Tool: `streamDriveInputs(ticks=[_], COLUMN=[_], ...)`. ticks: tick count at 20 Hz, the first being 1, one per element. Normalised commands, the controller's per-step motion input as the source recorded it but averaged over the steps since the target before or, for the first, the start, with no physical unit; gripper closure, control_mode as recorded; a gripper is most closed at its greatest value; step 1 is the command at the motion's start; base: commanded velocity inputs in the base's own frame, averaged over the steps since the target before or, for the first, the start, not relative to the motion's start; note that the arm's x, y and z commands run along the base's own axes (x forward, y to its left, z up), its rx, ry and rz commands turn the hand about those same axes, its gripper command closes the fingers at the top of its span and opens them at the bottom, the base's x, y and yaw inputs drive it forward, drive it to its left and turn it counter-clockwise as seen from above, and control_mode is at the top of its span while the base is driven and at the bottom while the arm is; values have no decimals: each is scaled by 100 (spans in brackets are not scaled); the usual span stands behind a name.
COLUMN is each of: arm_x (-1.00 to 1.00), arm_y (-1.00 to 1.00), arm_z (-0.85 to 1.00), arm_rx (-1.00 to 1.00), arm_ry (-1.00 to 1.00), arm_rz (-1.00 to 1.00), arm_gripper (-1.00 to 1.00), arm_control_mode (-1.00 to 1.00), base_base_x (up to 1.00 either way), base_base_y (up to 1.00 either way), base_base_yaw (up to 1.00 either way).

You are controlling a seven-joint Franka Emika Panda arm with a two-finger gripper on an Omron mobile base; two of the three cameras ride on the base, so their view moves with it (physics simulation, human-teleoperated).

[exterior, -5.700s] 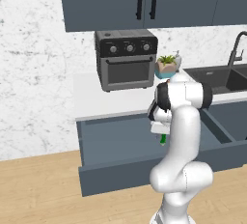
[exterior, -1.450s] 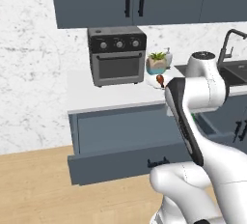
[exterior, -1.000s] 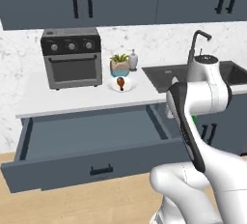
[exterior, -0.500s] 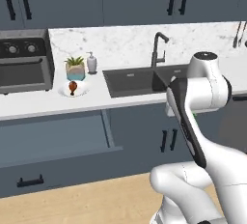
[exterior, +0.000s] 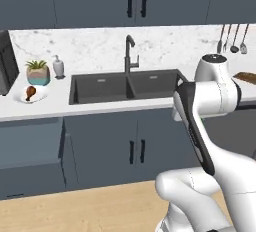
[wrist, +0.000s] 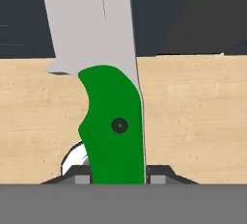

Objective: Pick up the knife from the drawer and place it on the cutting board. Then place the meat from the plate to the cutting board.

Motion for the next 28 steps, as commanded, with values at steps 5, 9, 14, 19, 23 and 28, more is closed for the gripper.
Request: streamDriveInputs(ticks=[5,9,14,19,23,28], arm_x=[0,0,0,0,0,0], arm_y=[0,0,0,0,0,0], arm_z=[0,0,0,0,0,0], arm_rx=[0,0,0,0,0,0], arm_ry=[0,0,0,0,0,0], arm_rz=[0,0,0,0,0,0], arm_gripper=[100,100,100,100,100,100], arm_control_mode=[100,100,100,100,100,100], base_base_x=[20,36,67,51,27,41], base_base_y=[-100,-100,-100,-98,-98,-94], base_base_yaw=[21,18,20,19,22,43])
